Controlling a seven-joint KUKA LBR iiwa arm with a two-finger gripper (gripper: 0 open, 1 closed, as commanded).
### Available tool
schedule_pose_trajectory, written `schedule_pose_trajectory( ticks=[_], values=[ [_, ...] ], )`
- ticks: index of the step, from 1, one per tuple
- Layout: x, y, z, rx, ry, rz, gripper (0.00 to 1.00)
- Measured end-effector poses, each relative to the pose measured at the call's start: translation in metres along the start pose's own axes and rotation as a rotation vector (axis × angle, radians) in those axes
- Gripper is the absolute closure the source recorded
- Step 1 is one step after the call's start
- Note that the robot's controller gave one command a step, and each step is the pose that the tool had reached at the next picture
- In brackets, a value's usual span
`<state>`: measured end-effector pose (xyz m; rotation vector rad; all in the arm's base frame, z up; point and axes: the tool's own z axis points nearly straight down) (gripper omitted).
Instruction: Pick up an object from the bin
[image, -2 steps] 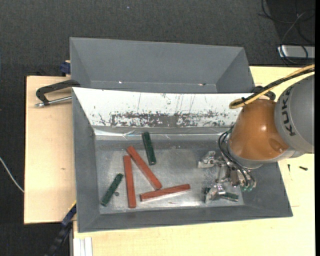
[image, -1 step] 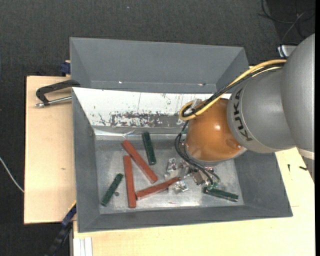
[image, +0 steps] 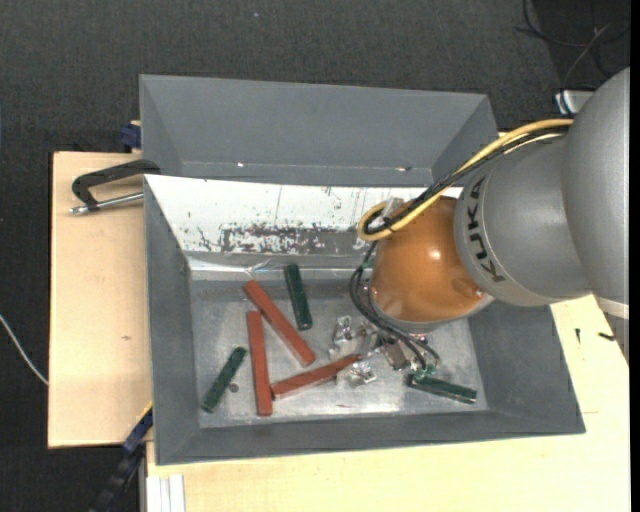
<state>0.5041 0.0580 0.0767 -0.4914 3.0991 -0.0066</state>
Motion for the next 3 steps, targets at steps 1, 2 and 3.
schedule_pose_trajectory(
  ticks=[1,2,3],
  values=[
    [0.0,0.0,-0.001,0.0,0.0,-0.001,1.0],
    [-0.005,0.001,-0.049,-0.004,-0.006,-0.058,1.0],
    [-0.038,-0.039,-0.13,-0.003,-0.003,-0.254,1.0]
  ],
)
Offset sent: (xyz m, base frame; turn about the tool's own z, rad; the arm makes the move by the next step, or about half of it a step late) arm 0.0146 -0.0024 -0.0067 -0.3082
